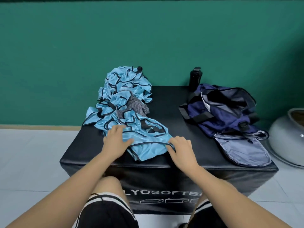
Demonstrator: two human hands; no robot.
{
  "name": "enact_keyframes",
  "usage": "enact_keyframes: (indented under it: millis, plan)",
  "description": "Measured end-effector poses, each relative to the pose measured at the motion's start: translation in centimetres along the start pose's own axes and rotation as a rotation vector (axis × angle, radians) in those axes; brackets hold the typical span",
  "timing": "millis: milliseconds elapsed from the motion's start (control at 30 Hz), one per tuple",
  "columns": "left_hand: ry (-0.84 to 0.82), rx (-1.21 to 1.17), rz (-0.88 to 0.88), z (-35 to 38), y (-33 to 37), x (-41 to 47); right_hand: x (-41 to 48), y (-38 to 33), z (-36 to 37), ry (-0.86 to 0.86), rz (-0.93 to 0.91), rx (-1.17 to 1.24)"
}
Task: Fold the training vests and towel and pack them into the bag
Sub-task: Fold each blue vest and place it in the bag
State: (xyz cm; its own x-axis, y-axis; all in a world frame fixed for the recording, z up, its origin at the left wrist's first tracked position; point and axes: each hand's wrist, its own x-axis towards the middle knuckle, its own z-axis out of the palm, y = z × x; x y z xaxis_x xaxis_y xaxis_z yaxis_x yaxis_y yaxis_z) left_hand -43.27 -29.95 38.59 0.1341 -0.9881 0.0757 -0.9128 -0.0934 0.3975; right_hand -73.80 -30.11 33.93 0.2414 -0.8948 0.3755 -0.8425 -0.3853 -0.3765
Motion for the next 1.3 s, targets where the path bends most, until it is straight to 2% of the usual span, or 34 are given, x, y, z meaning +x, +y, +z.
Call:
enact_keyframes:
  millis: [67,133,267,433,667,933,1067,1200,1300]
  plan:
    - [-0.039,-0.048,-0.014,-0.7,0.2,0.4,0.3,-0.2,-2.2,0.046,0.007,0.012]
    - [-0.035,-0.193,-0.014,-2.4,1.3,-0.1,0.8,-0.3,-4.9,0.097,0.006,0.026]
    - [0.107,-0.303,0.083,-7.2,5.1,-1.2,2.5,-1.4,-10.3,0.146,0.037,0.132]
    - [0.246,-0.418,0.200,-13.9,10.1,-1.6,5.1,-4.2,-16.9,0.232,0.163,0.453]
    - [0.312,-0.602,0.267,-21.1,14.1,-3.4,6.8,-7.8,-25.5,0.353,0.153,0.461]
    - [0.239,-0.691,0.275,-24.1,15.4,-4.8,7.8,-8.3,-31.0,0.349,0.150,0.306]
    - [0.189,-0.764,0.329,-25.5,16.8,-5.8,7.9,-9.1,-31.7,0.279,0.139,0.190]
    - [0.168,-0.789,0.384,-26.9,18.8,-6.6,7.2,-11.9,-31.5,0.207,0.012,0.193]
    - [0.163,-0.766,0.415,-27.6,20.2,-7.3,6.4,-14.9,-31.5,0.055,-0.148,0.336]
